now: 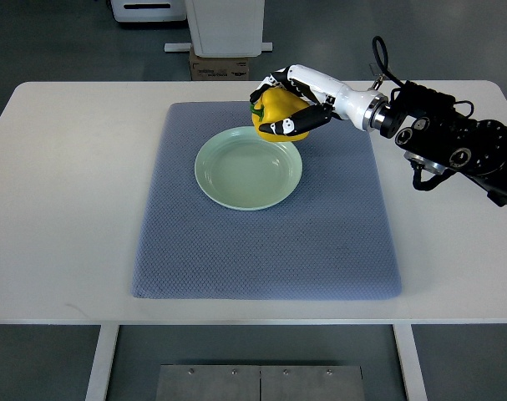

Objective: Place yellow pepper on plate with right hand
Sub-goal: 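Lift the pepper with the right hand and carry it over the plate, then lower the held pepper onto the green plate with the right hand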

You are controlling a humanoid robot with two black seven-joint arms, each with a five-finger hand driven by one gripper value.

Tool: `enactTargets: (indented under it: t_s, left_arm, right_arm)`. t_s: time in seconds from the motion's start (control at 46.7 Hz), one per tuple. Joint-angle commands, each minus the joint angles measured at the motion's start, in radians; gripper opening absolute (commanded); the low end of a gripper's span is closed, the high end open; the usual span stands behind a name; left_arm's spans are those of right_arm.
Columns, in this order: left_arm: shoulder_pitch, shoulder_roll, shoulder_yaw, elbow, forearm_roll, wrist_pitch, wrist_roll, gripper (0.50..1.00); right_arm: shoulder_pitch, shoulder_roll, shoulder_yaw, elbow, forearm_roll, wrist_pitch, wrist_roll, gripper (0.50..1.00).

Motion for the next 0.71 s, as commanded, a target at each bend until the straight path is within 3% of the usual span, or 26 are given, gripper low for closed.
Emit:
enactTargets:
  t_s: [0.0,0.171,0.45,0.686]
  left_arm:
    - [0.000,0.000,0.000,0.000,0.000,0.000,0.000,1.000]
    - [0.000,0.000,0.000,0.000,0.000,0.000,0.000,1.000]
    - [0.000,0.000,0.000,0.000,0.000,0.000,0.000,1.000]
    - [0.000,0.000,0.000,0.000,0.000,0.000,0.000,1.000]
  right_arm:
    - [-0.011,0.045,0.000,-0.021,0.008,0.000,0.000,0.500]
    - [-0.048,0.131,0.002,-0.073,0.009,-0.002,0.000,0.500]
    - [-0.114,0.132,0.006,-0.219,0.009,-0.002,0.000,0.500]
    - [-0.142,0.132,0.017,-0.224,0.011,-0.002,0.000,0.500]
